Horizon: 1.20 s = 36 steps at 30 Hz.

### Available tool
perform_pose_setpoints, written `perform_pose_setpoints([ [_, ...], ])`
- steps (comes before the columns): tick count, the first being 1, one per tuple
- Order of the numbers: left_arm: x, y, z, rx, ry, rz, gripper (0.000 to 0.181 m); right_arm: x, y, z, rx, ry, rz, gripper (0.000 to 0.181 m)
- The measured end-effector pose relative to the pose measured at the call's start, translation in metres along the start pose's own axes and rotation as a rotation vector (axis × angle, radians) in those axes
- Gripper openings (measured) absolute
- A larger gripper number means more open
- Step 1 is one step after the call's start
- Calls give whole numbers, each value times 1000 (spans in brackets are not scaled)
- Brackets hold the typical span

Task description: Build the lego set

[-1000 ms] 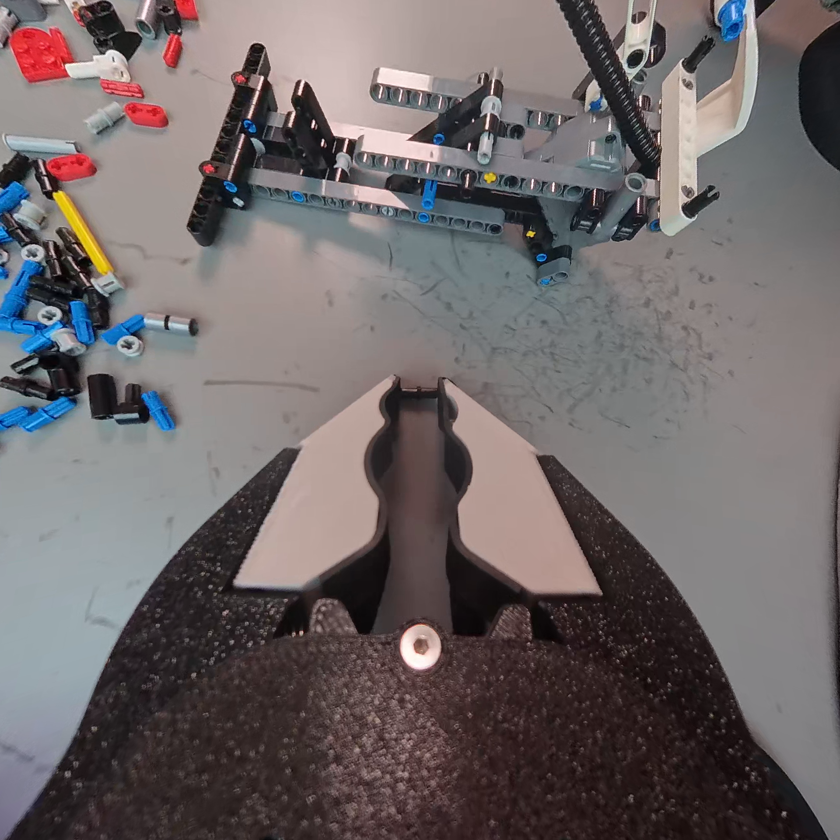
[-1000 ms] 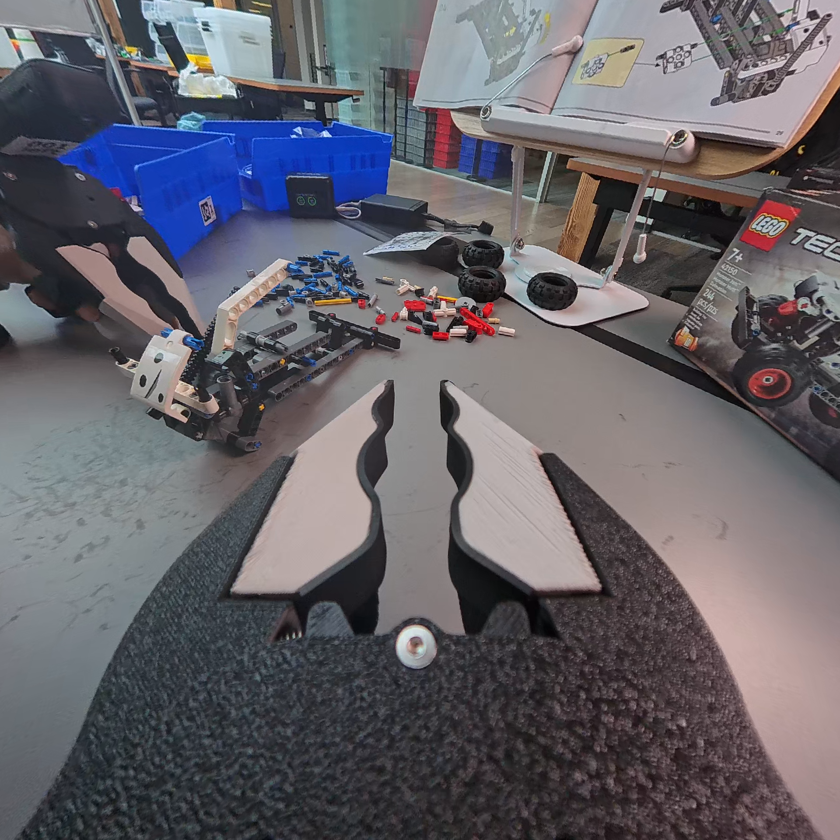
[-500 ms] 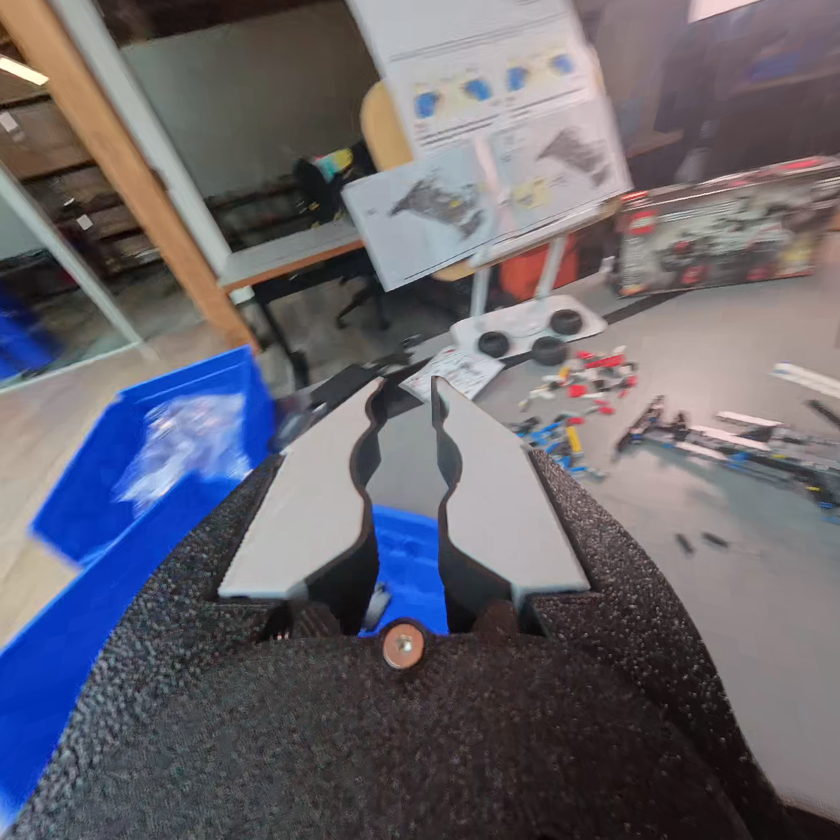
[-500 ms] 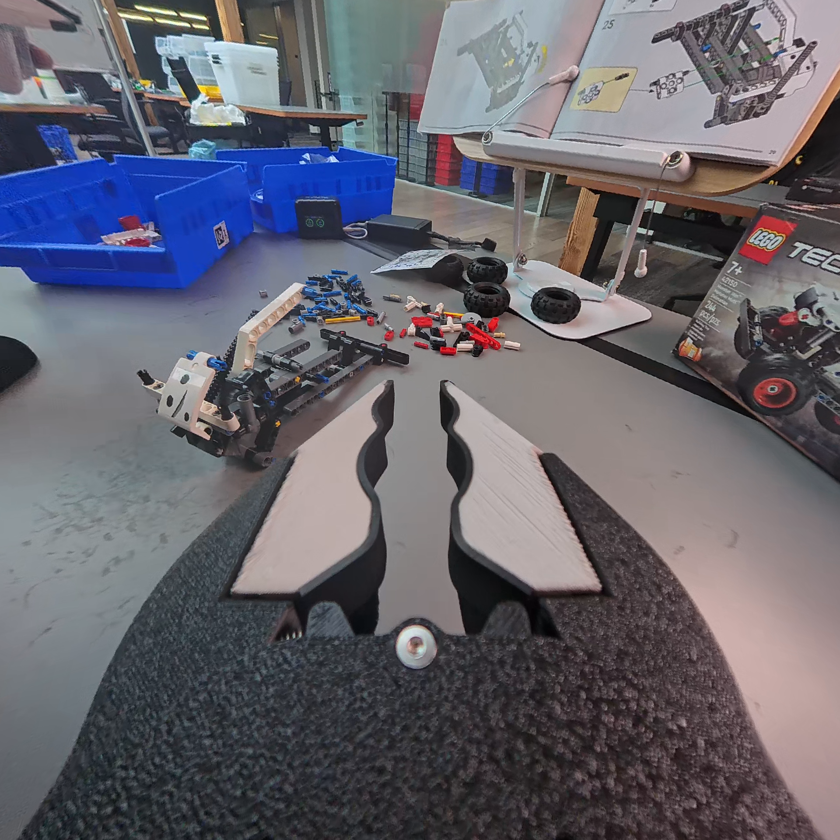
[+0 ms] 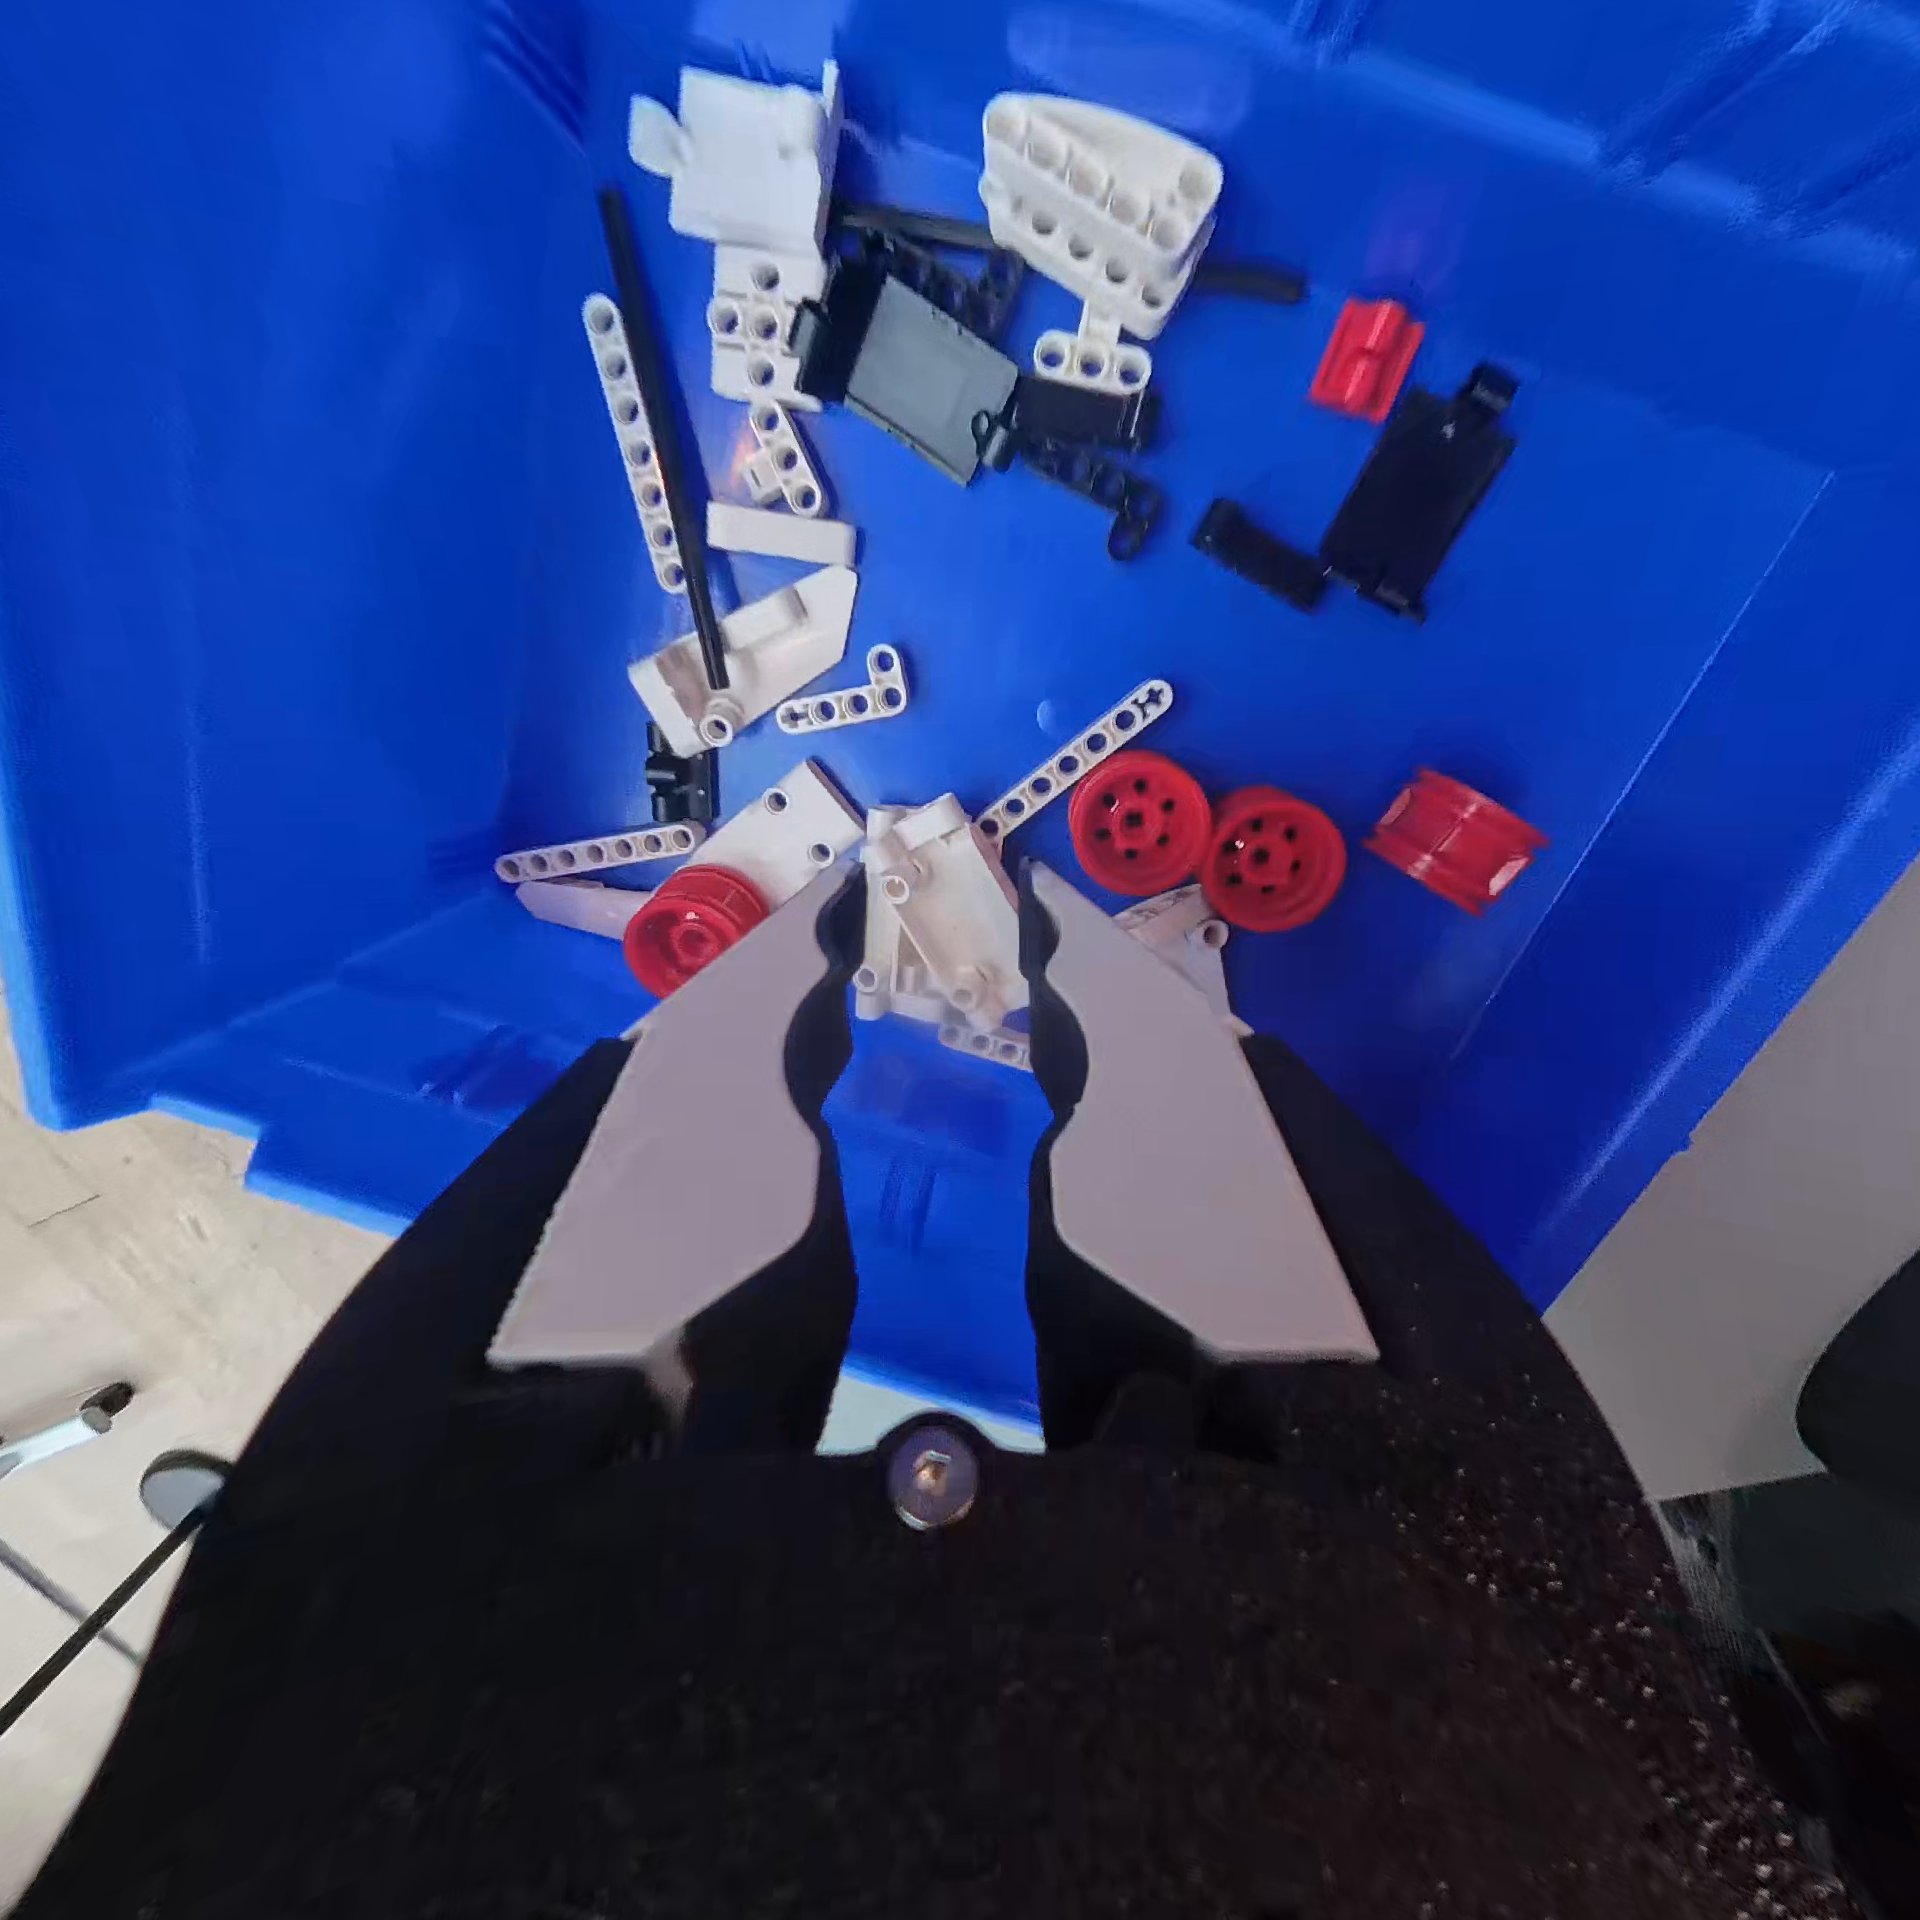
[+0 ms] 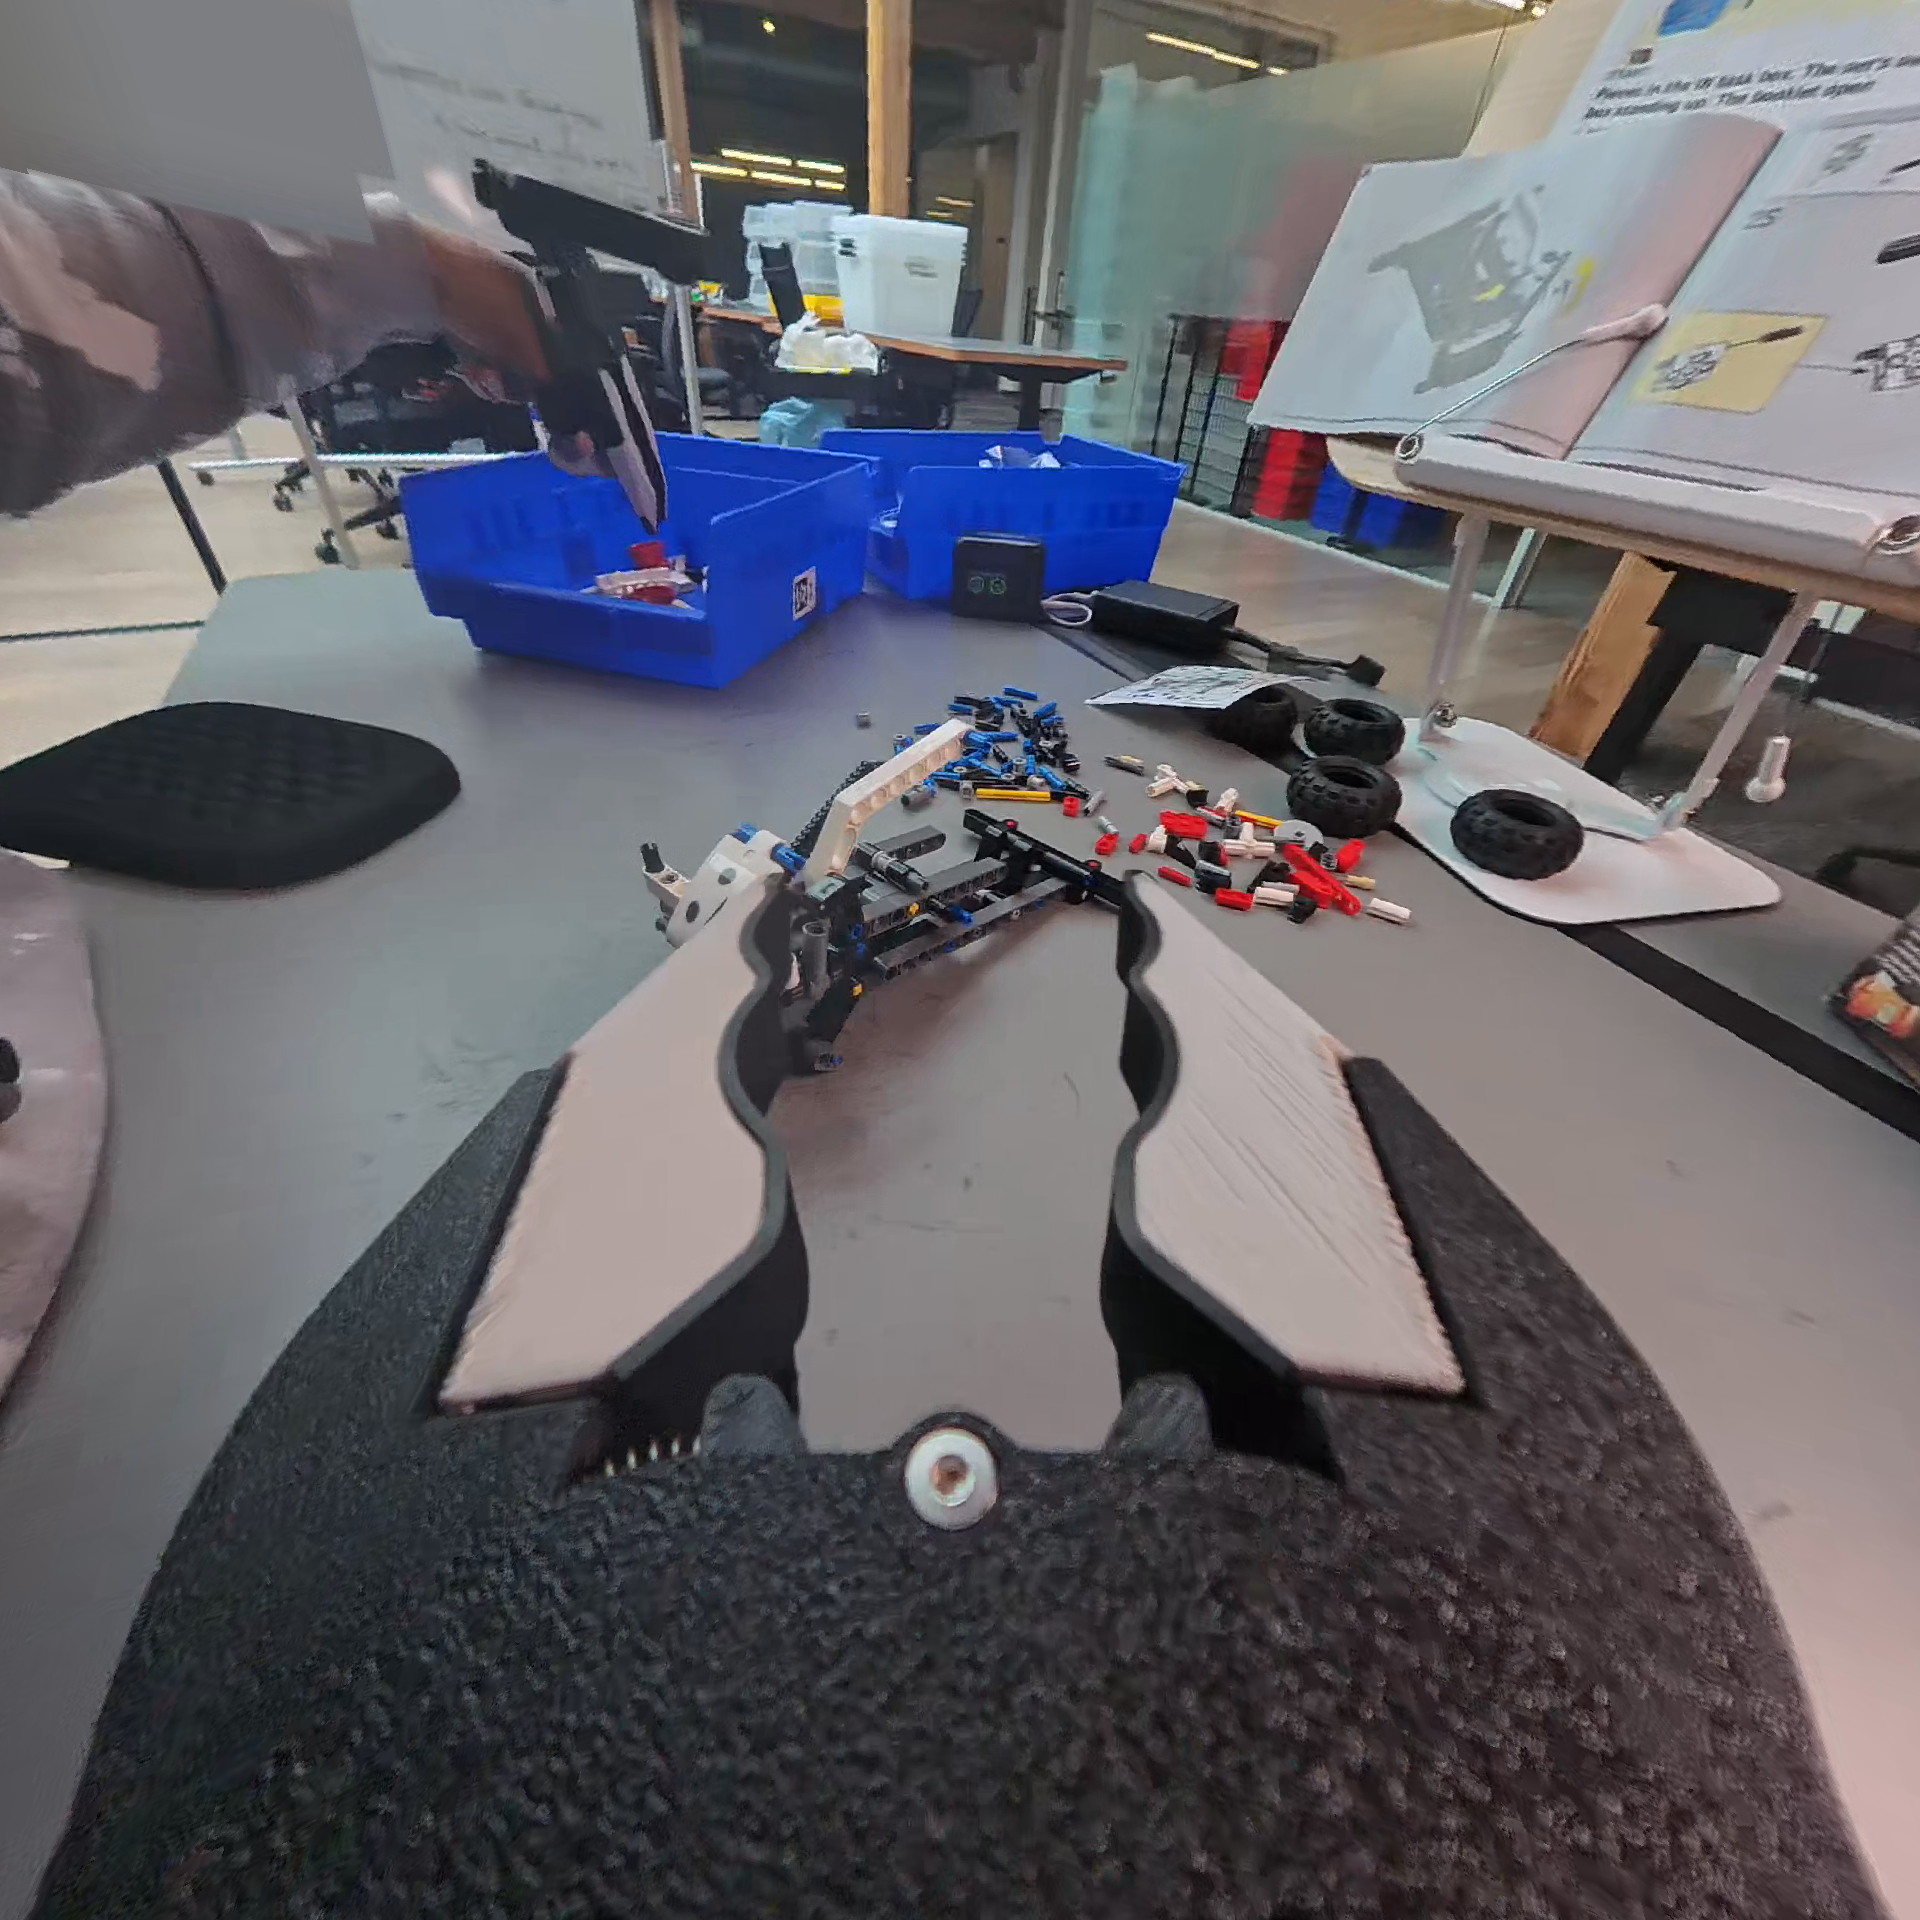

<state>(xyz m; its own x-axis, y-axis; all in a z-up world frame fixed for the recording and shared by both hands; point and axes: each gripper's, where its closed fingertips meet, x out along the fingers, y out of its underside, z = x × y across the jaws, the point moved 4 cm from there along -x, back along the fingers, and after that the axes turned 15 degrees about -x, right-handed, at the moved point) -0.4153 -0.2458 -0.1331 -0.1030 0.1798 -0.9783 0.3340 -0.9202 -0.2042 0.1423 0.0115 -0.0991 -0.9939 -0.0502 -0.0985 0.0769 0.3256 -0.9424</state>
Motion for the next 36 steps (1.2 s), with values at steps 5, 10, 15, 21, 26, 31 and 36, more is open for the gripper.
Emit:
perform_pose_setpoints([
  [5,21,2,8,27,-13,154,42,6,12,3,-59,1,73,80],
  [10,36,16,10,27,34,383,41,11,25,4,-58,-2,121,73],
  [15,32,-3,7,94,62,312,33,10,28,3,-69,4,132,62],
  [21,-1,-58,-21,125,340,-115,34,11,31,3,-55,-2,128,59],
  [26,-28,-86,-35,108,520,-374,34,11,31,2,-57,5,124,58],
  [31,-12,-81,-14,87,365,-304,51,10,30,2,-55,7,122,56],
  [36,16,-47,24,133,91,-28,74,11,32,4,-48,-5,131,55],
])
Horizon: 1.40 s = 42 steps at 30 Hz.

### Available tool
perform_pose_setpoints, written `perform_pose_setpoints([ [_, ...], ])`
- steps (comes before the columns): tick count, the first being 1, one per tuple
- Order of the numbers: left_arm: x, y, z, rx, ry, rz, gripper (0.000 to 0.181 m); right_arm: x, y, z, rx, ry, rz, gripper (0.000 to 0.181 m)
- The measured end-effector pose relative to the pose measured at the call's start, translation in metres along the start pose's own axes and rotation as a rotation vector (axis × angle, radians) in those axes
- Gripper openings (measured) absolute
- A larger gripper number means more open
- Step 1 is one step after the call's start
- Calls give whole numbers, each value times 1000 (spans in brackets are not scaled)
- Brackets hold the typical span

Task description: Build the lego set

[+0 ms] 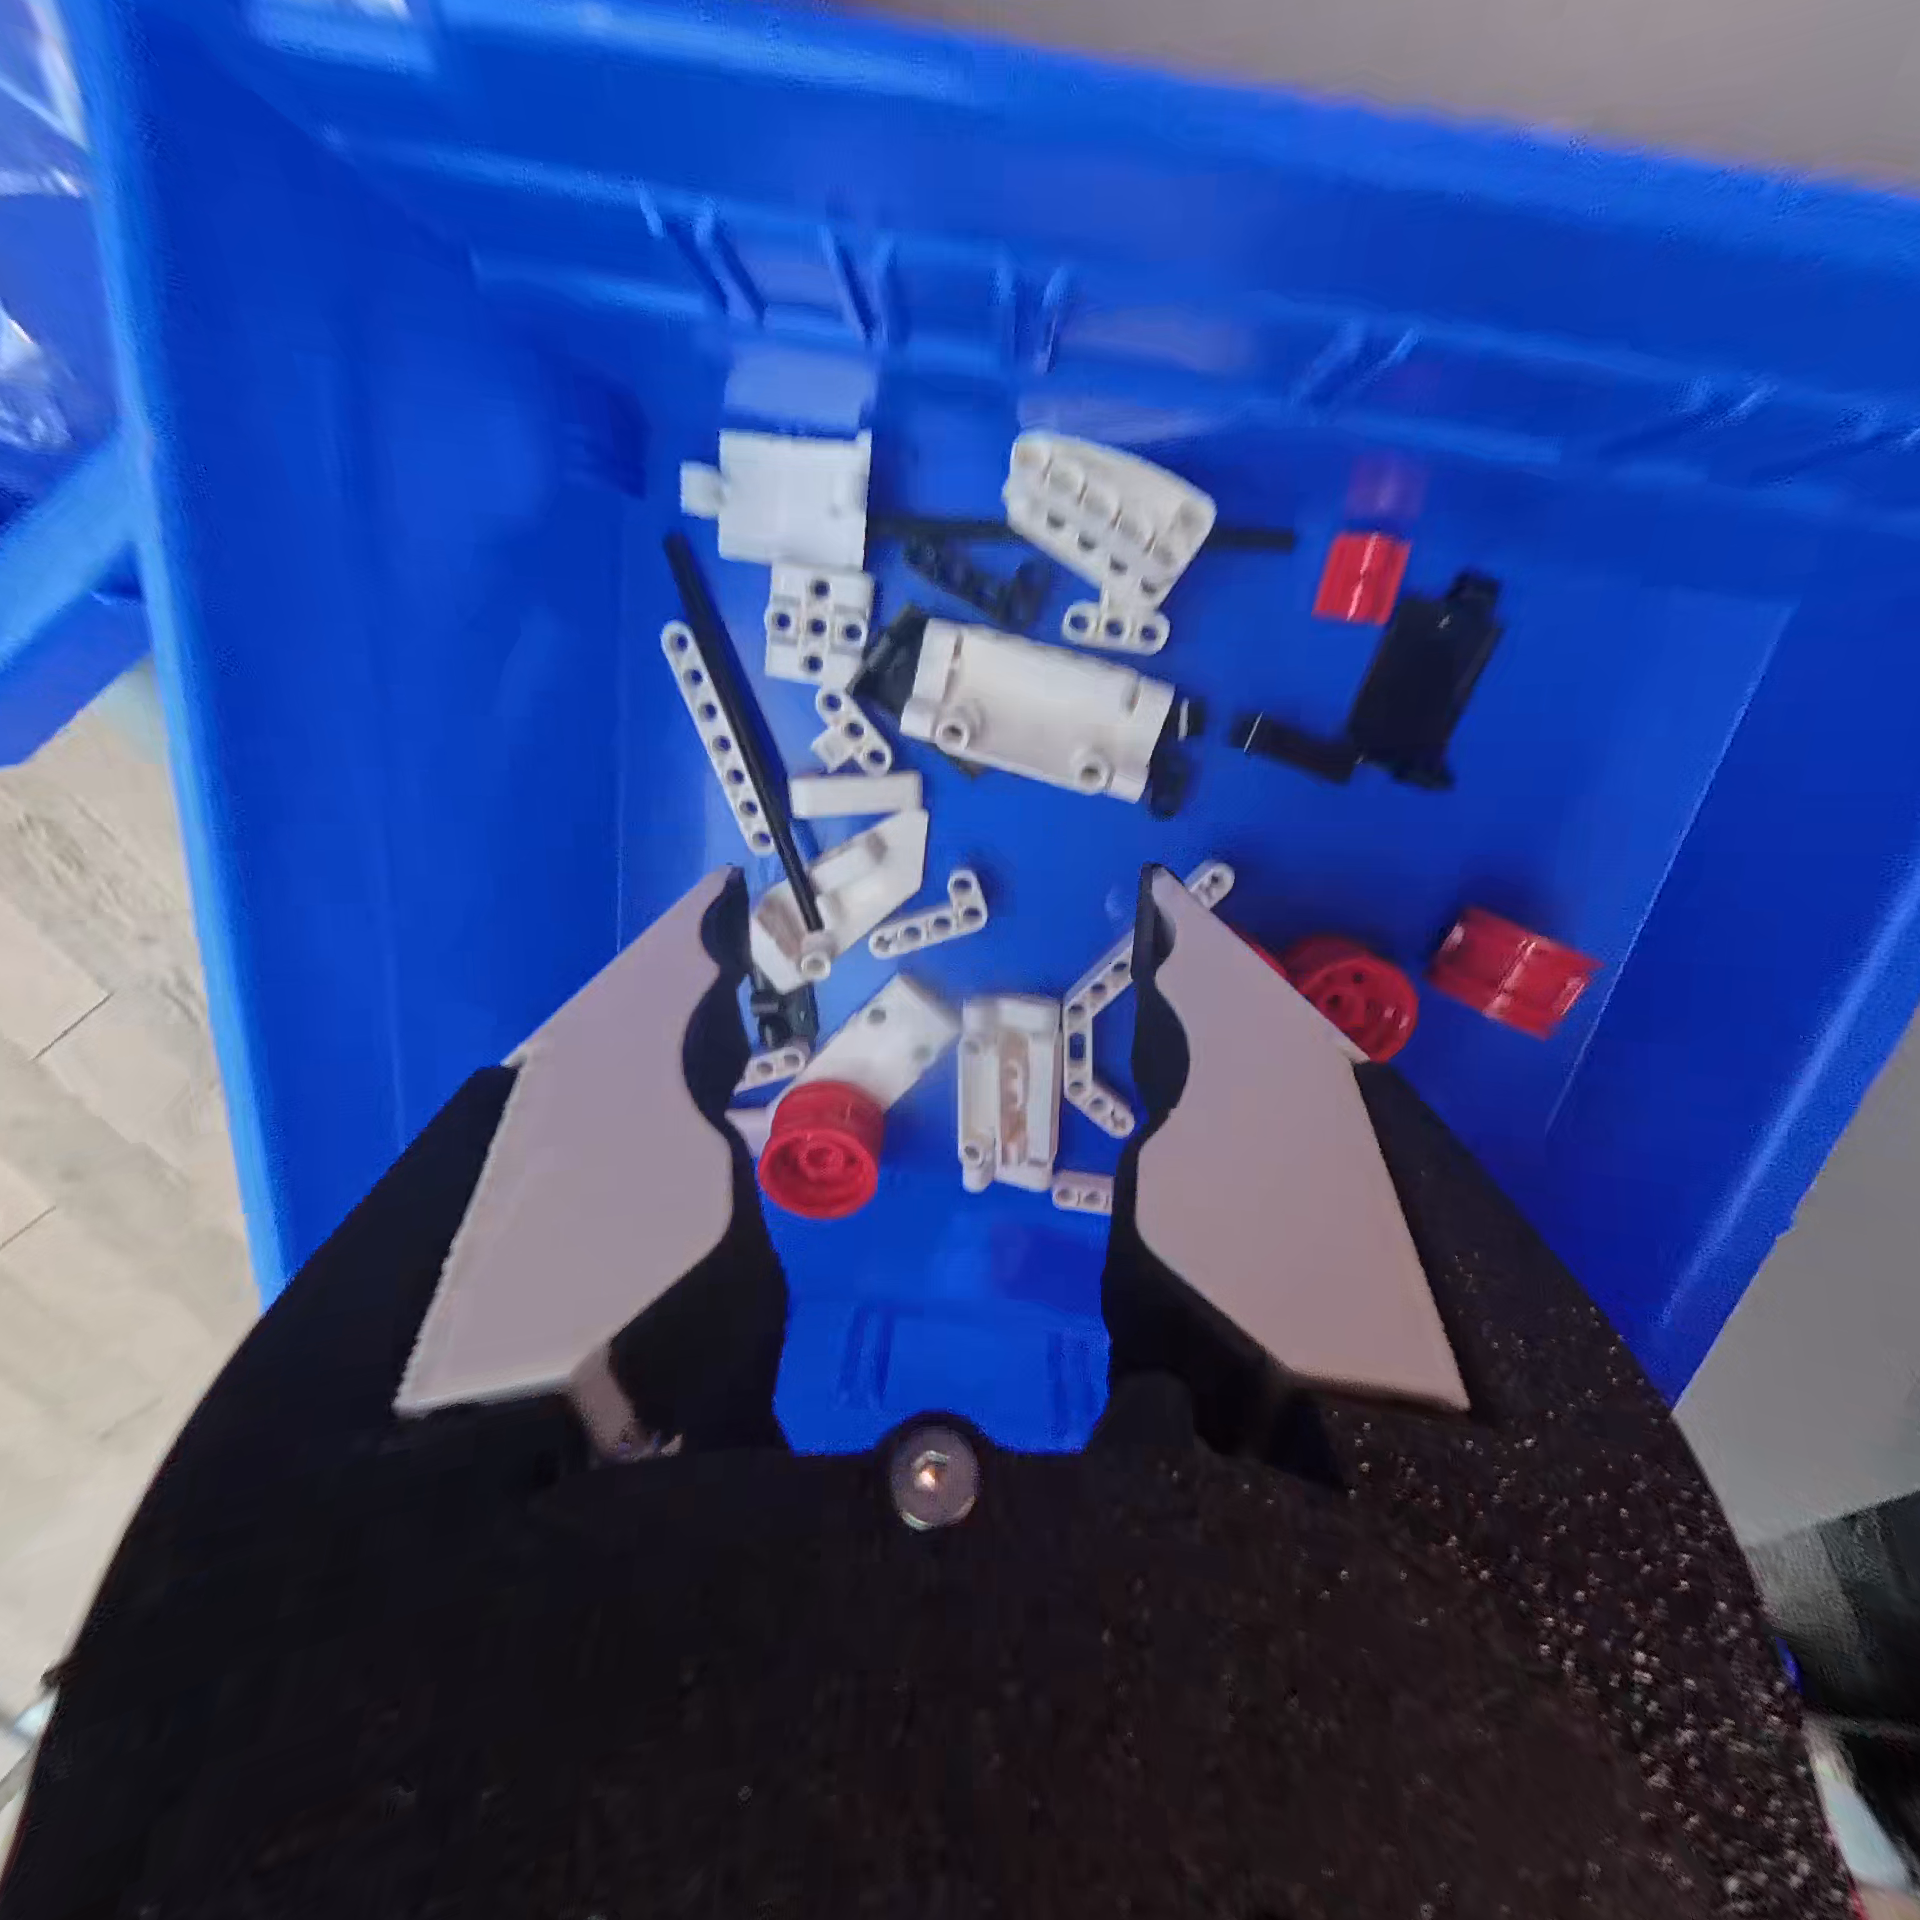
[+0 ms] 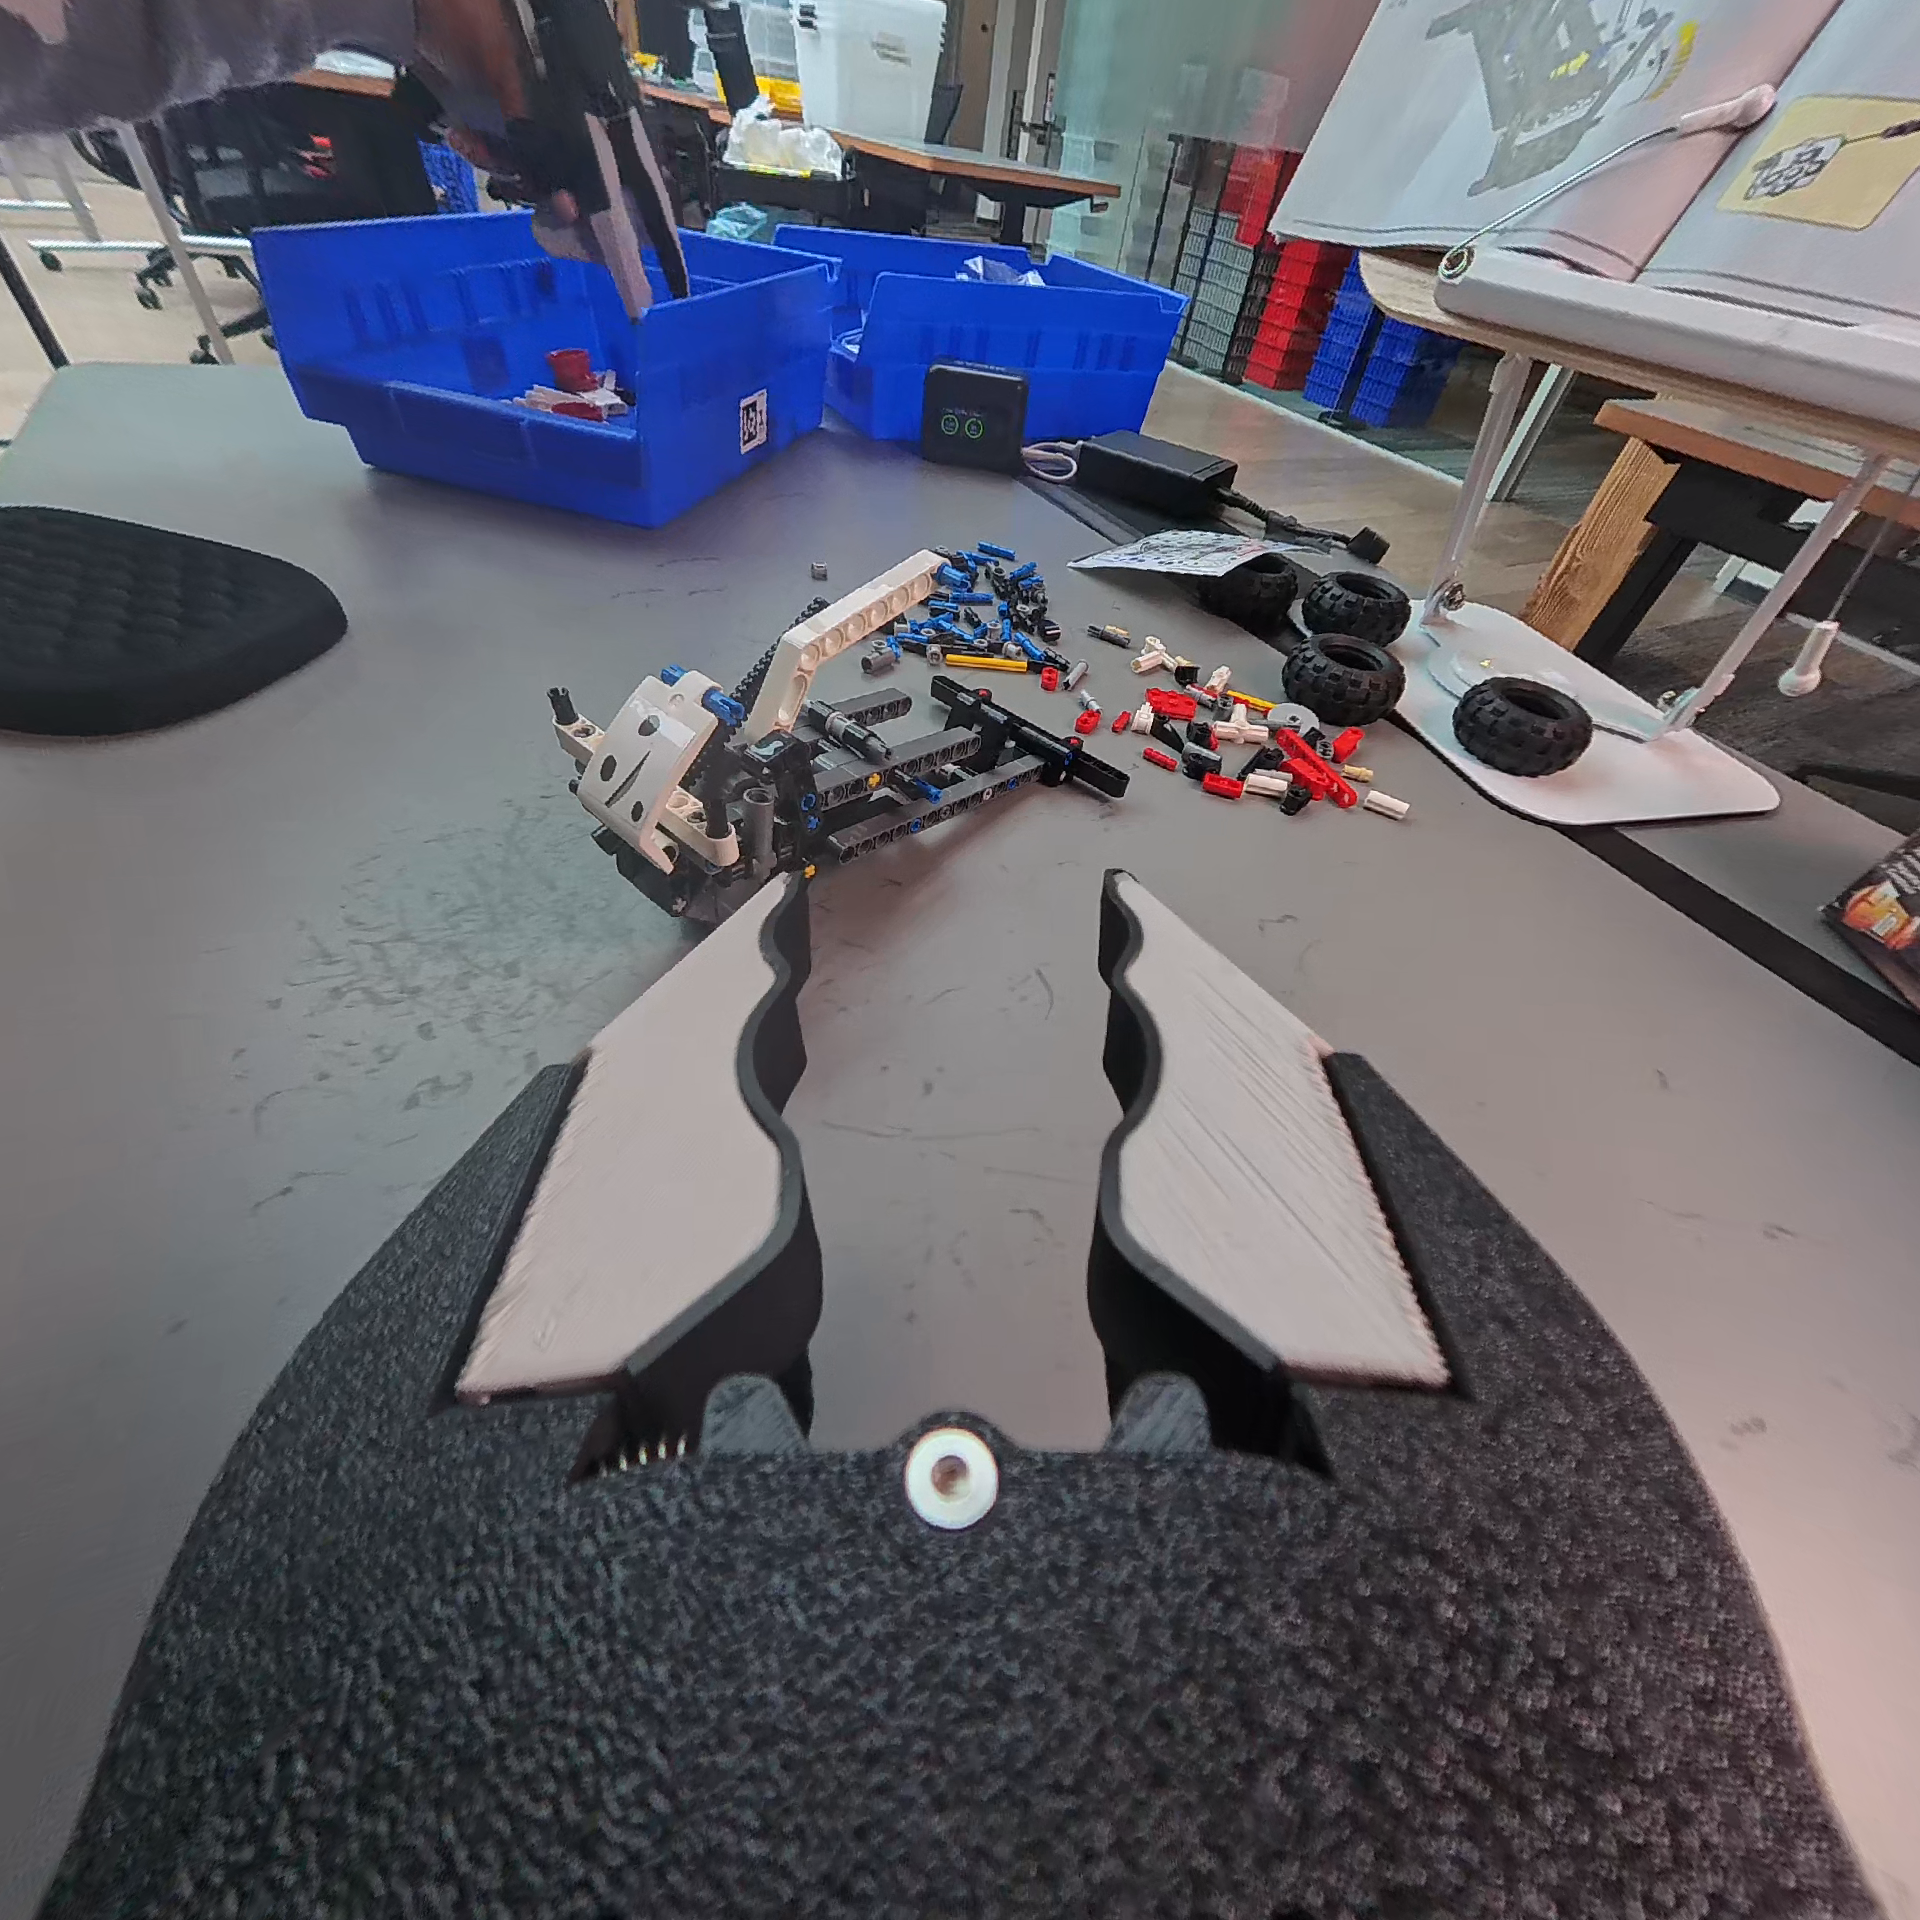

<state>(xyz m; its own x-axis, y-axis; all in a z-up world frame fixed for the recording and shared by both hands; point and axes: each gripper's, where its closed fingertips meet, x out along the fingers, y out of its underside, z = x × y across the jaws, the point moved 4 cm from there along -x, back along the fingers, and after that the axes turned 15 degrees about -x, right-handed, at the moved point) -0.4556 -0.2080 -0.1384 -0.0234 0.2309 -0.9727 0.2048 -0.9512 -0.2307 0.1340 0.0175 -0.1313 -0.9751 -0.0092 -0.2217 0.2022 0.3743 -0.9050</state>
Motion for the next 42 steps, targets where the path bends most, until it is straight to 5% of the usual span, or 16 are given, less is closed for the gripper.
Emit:
perform_pose_setpoints([
  [8,19,62,7,83,-50,462,59,1,3,-1,-1,12,14,55],
  [18,33,73,4,127,-89,558,27,3,4,-1,-5,17,24,54],
  [30,-21,3,-43,62,310,57,28,2,5,-1,-11,20,36,54],
  [34,-26,3,-33,69,249,28,15,3,6,-1,-15,18,38,53],
  [42,3,16,-34,36,212,105,29,4,6,1,-25,15,47,51],
])
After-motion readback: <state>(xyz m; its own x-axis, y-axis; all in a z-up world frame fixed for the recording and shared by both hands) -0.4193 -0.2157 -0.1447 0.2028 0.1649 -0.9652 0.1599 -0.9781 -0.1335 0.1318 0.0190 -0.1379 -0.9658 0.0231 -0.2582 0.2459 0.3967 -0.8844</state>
